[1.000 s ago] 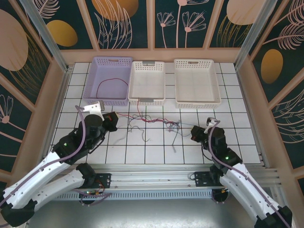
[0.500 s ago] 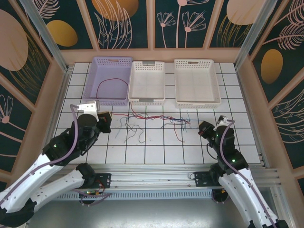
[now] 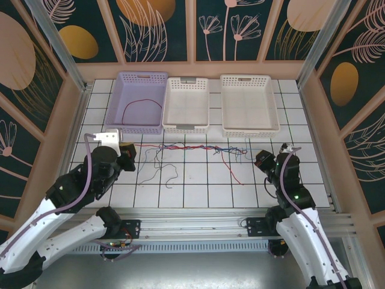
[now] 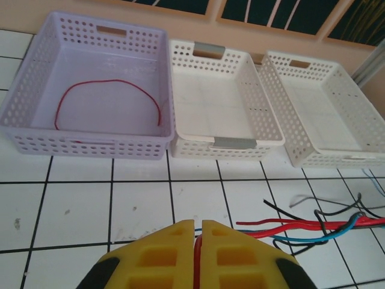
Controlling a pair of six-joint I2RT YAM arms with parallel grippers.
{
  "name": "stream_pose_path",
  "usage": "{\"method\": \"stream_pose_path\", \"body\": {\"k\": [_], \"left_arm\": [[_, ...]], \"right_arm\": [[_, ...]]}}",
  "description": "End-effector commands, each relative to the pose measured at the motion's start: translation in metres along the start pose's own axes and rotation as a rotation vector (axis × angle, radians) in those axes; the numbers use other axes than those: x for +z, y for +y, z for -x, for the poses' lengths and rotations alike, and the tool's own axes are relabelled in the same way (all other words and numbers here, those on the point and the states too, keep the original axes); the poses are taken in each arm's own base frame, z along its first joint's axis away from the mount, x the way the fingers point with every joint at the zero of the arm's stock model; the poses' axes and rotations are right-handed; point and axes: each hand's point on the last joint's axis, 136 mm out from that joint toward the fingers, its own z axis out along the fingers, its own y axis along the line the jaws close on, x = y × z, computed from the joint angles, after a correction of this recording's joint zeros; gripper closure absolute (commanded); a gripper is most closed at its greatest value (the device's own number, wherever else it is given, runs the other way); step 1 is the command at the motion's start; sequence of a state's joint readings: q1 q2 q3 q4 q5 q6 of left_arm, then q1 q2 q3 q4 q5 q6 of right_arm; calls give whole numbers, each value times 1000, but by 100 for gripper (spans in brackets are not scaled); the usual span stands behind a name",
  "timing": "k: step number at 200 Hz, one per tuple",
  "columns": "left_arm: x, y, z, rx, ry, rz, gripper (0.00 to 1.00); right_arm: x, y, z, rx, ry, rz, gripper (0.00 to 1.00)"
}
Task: Untangle the cables
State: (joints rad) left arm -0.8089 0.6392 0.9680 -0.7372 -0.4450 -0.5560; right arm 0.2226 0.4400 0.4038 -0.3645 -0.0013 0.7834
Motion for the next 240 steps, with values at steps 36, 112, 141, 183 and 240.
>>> {"method": "stream_pose_path", "body": {"k": [36,112,141,183,240], "left_arm": [[9,0,-4,-81,-33,-23,100],[65,-68,-40,-220,86,-299,100],[74,-80,-42,-248,103,-334,100],[81,-80,-34,-251,86,-303,100],[78,-82,-21,-253,57,-294,100]], "right_arm": [[33,-10,-13,-41,126,-20,100],[21,54,-21,-163,202,269,50],[14,82,-46,-253,262,362,44],[24,80,-115,-387,469,272,40],[29,45,-183,-474,642,147,39]]}}
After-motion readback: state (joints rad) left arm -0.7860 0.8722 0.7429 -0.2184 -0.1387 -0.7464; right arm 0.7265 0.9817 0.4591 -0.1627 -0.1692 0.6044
